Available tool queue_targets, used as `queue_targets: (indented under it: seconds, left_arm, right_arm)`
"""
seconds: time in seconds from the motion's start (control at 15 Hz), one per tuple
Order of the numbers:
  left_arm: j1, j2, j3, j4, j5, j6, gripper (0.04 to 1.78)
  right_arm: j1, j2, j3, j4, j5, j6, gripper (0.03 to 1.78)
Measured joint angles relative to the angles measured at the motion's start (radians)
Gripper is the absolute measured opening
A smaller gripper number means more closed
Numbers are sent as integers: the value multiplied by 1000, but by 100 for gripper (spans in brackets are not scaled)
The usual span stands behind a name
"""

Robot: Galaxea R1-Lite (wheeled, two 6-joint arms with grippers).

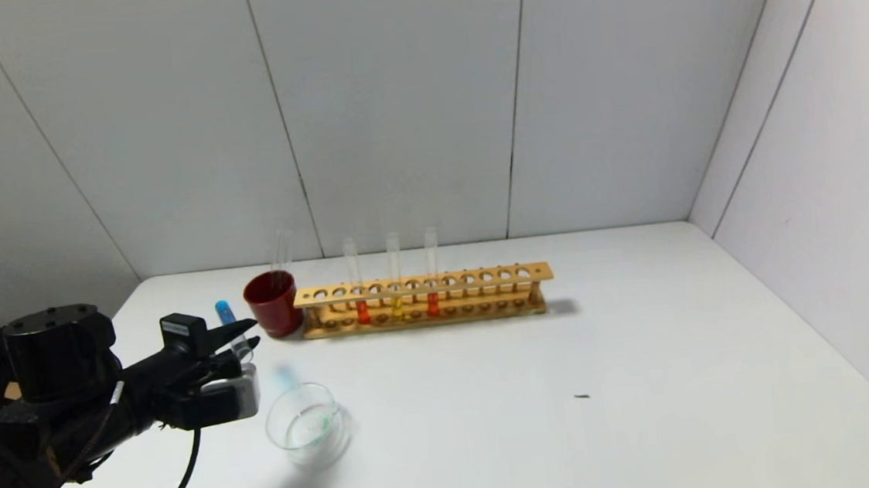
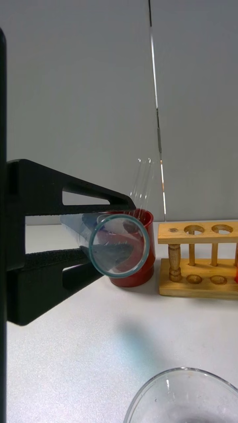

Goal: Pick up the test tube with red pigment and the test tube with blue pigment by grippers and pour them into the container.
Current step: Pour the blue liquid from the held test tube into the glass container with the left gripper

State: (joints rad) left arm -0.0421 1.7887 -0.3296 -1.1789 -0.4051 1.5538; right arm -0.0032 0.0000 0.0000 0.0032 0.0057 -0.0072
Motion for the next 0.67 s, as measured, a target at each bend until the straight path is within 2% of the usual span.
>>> queue_targets:
  seconds: [0.67]
  left_arm:
    - [-4, 20, -10, -3, -15, 64, 33]
  right_arm:
    - [0, 0, 0, 0, 0, 0, 175]
